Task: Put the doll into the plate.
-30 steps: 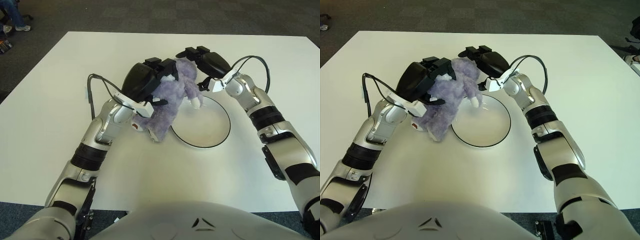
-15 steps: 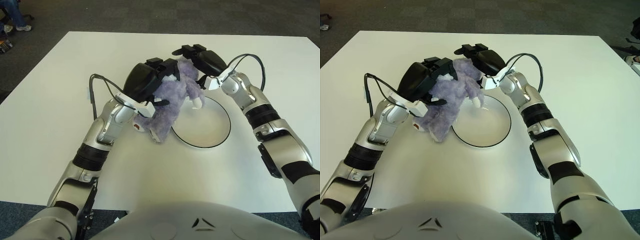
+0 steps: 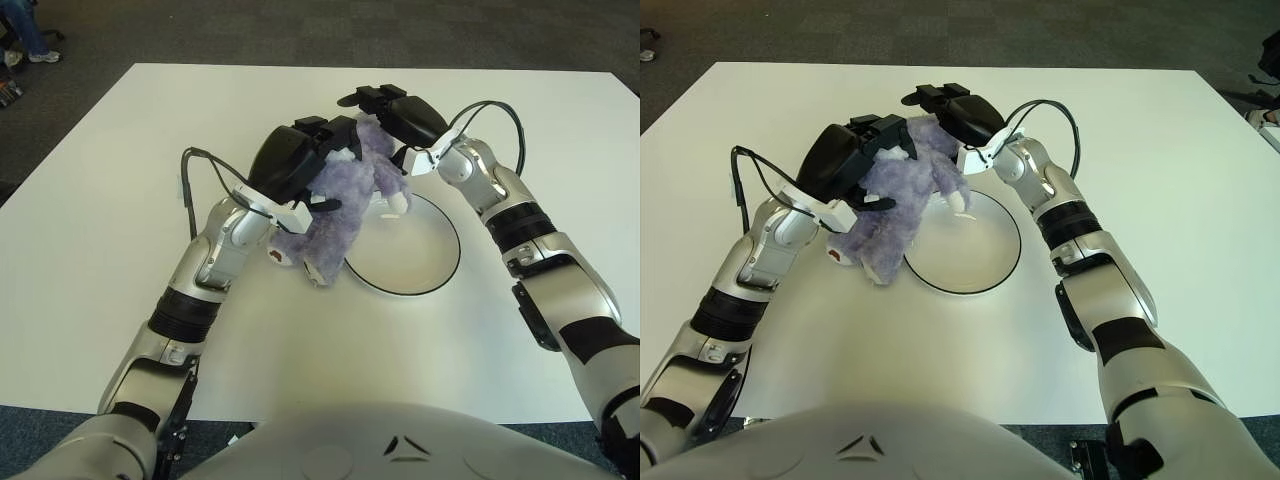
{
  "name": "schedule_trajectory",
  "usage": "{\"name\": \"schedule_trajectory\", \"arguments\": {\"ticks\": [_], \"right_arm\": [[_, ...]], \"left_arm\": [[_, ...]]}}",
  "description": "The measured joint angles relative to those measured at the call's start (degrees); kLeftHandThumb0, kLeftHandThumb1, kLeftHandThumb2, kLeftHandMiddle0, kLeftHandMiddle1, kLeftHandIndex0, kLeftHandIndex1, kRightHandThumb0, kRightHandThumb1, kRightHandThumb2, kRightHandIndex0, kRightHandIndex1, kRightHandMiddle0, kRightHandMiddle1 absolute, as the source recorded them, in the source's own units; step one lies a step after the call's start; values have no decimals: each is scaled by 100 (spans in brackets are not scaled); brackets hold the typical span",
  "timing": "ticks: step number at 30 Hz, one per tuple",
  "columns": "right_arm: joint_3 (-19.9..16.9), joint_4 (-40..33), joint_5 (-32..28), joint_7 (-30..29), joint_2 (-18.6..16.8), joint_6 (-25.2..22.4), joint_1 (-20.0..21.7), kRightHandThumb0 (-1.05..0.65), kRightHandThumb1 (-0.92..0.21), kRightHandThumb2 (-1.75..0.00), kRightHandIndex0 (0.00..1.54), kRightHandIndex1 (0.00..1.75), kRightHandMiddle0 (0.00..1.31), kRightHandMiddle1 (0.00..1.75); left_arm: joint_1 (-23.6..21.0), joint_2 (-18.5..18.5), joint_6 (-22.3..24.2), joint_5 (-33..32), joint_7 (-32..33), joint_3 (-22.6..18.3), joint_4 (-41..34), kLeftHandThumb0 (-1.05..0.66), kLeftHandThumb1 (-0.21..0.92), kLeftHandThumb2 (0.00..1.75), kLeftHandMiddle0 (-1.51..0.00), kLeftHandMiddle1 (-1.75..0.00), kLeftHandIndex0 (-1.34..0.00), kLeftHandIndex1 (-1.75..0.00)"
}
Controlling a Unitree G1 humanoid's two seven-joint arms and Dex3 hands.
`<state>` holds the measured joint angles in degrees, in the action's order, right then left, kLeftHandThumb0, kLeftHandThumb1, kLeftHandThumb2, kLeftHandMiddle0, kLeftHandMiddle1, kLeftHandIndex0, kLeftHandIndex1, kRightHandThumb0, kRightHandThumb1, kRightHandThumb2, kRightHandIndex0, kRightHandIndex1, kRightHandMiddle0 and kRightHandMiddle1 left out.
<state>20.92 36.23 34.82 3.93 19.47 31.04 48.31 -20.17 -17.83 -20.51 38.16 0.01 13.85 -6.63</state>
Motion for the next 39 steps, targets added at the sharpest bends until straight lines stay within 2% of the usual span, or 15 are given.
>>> {"name": "schedule_trajectory", "arguments": {"ticks": [2, 6, 11, 15, 20, 24, 25, 27, 30, 34, 35, 36, 37, 39], "right_arm": [[0, 3, -11, 13, -12, 38, 0, -59, -61, -79, 19, 29, 0, 73], [18, 96, -17, 18, -62, 120, 23, -60, -71, -74, 23, 30, 0, 79], [86, 396, 4, -37, -151, 200, 95, -61, -78, -72, 25, 31, 0, 83], [113, 572, 16, -95, -196, 230, 131, -62, -88, -66, 28, 35, 0, 84], [141, 687, 22, -127, -211, 271, 176, -63, -91, -68, 30, 38, 0, 87], [155, 775, 19, -118, -214, 302, 241, -60, -90, -65, 30, 45, 0, 91], [155, 787, 18, -113, -215, 312, 249, -57, -86, -67, 30, 47, 0, 92], [156, 839, 6, -85, -215, 381, 271, -50, -69, -81, 28, 61, 0, 98], [158, 937, -11, -1, -213, 483, 295, -43, -56, -93, 26, 75, 0, 103], [159, 1066, -120, 295, -206, 583, 326, -31, -43, -106, 28, 98, 0, 112], [159, 1087, -171, 394, -205, 591, 334, -31, -43, -106, 28, 98, 0, 112], [158, 1120, -234, 505, -201, 604, 346, -6, -49, -98, 37, 119, 0, 115], [158, 1148, -268, 609, -201, 623, 362, 10, -52, -92, 43, 132, 0, 119], [158, 1226, -310, 729, -197, 687, 403, 28, -54, -90, 50, 146, 0, 125]], "left_arm": [[1, 6, 58, -88, -87, -1, -30, -54, 13, 154, -126, -175, -76, -175], [9, 7, 110, -172, -180, -2, -64, -55, 13, 154, -126, -175, -76, -175], [13, 15, 113, -116, -179, 0, -112, -55, 13, 154, -126, -175, -76, -175], [19, 27, 170, -137, -224, -1, -157, -55, 13, 154, -124, -175, -76, -175], [23, 33, 206, -160, -254, -1, -199, -55, 13, 155, -123, -175, -76, -175], [22, 34, 207, -128, -235, -1, -207, -55, 12, 156, -123, -175, -77, -175], [22, 34, 207, -115, -224, -1, -207, -55, 12, 156, -123, -175, -77, -175], [22, 40, 206, -117, -223, -1, -208, -56, 12, 156, -123, -175, -77, -175], [23, 52, 207, -150, -233, 1, -209, -56, 12, 156, -123, -175, -77, -175], [23, 65, 211, -177, -281, 3, -222, -55, 12, 155, -123, -175, -77, -175], [23, 71, 214, -177, -293, 4, -228, -55, 12, 155, -123, -175, -77, -175], [23, 76, 214, -169, -293, 7, -233, -55, 12, 155, -123, -175, -77, -175], [23, 80, 214, -161, -293, 10, -237, -55, 13, 155, -123, -175, -76, -175], [23, 88, 213, -145, -293, 12, -238, -55, 13, 154, -124, -175, -76, -175]]}}
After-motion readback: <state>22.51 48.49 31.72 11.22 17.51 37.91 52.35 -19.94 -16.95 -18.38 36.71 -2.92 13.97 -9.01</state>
